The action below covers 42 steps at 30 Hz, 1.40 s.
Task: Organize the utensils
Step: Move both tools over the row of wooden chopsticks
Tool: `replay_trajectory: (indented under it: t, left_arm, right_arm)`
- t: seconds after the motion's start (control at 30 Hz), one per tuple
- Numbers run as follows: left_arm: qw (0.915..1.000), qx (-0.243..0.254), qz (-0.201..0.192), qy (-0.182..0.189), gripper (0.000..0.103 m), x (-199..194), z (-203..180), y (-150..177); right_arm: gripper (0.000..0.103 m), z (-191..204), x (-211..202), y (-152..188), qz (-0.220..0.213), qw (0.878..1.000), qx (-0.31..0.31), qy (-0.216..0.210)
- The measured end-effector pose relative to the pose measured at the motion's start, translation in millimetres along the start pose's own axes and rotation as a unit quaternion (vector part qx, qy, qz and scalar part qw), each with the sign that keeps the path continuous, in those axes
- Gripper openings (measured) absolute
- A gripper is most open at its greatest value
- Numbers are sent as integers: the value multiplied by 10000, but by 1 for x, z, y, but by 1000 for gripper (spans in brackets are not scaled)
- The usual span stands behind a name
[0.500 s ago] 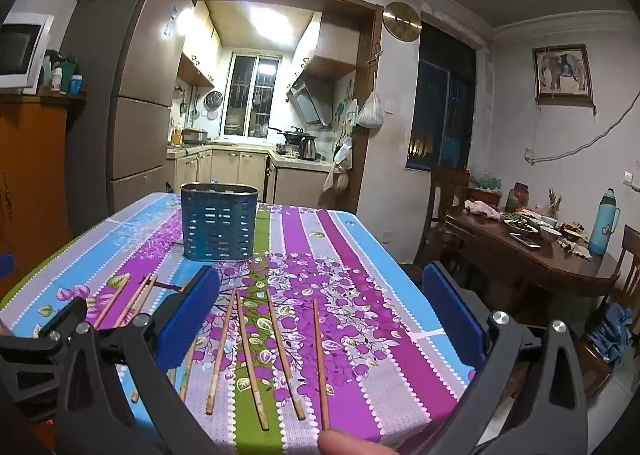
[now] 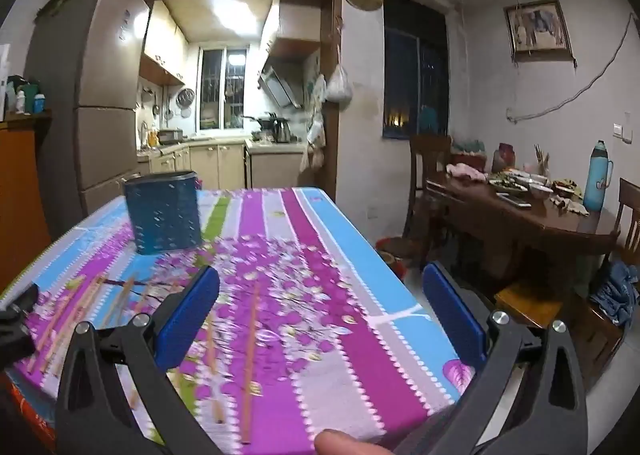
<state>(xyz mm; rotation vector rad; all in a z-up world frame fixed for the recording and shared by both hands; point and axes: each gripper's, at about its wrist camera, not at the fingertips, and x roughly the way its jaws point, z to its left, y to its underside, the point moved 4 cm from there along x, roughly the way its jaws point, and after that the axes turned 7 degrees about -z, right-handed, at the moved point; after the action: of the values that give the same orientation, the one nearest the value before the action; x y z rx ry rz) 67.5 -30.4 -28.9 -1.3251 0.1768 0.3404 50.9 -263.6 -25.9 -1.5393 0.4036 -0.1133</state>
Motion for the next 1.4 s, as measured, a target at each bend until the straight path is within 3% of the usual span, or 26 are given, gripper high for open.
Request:
replay_trajectory:
  t: [0.17,0.5,0.7,0.93,1.4]
  left_arm:
    - [9991,127,213,-332,100,16,-1,1]
    - [9961,-3,504,-719,100,35,18,9]
    - [9959,-124,574,-685,100,40,30,19]
    - [9967,31,563,-586,100,42,49,31]
    - [9981,-43,539,-283,100,55,70,38]
  right_arm:
    - [98,-10,28,17,215,9996,-85,-141]
    - [98,22,28,15,227,9944,-709,-749]
    - [98,49,18,16,207,9892,-1138,-899]
    - [98,80,3,23,280,9893,-1155,-846]
    - [98,131,-28,8,-137,9837,-1683,-620]
